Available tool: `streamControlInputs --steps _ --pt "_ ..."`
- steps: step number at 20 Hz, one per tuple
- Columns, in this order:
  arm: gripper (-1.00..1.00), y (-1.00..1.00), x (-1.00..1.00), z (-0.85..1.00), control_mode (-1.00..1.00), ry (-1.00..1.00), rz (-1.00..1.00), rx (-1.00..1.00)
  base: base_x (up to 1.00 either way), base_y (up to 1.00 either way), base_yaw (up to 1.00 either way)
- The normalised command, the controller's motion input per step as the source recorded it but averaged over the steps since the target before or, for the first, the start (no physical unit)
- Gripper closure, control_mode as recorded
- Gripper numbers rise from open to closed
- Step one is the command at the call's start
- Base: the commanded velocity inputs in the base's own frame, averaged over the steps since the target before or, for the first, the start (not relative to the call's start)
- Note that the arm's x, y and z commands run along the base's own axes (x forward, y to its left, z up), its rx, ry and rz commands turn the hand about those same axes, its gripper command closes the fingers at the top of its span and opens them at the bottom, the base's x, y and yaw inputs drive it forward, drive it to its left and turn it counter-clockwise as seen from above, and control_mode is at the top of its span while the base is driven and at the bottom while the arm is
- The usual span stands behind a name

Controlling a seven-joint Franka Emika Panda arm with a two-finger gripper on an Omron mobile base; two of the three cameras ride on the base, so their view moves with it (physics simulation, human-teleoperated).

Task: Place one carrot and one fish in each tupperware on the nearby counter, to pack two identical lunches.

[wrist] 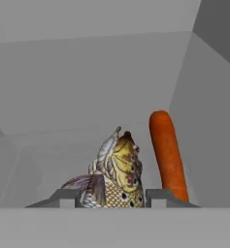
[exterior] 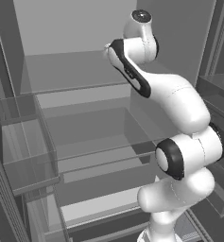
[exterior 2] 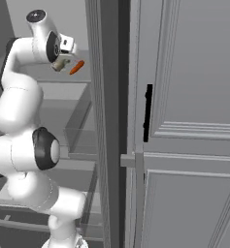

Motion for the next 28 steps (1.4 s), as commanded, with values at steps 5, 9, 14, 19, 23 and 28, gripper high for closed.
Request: streamControlInputs --steps 5,9,14,19,23,28 --pt "1.0 -0.02 -1.0 0.01 -1.0 -0.45 0.0 0.11 0.0 0.0 0.0" --pt "1.0 -0.18 -1.0 0.01 -1.0 -0.35 0.0 0.11 0.0 0.0 0.0" --pt "1.0 -0.35 -1.0 -0.27 -1.0 -0.11 0.0 -0.04 0.0 0.0 0.0" --pt "1.0 0.0 -1.0 -1.0 -1.0 0.26 0.03 -0.31 0.0 0.0 0.0" --pt "1.0 0.03 -0.75 -0.75 1.0 0.27 0.07 -0.27 -0.25 0.0 0.05" --pt "1.0 0.0 0.0 0.0 1.0 0.0 0.0 0.0 -1.0 -0.2 0.43"
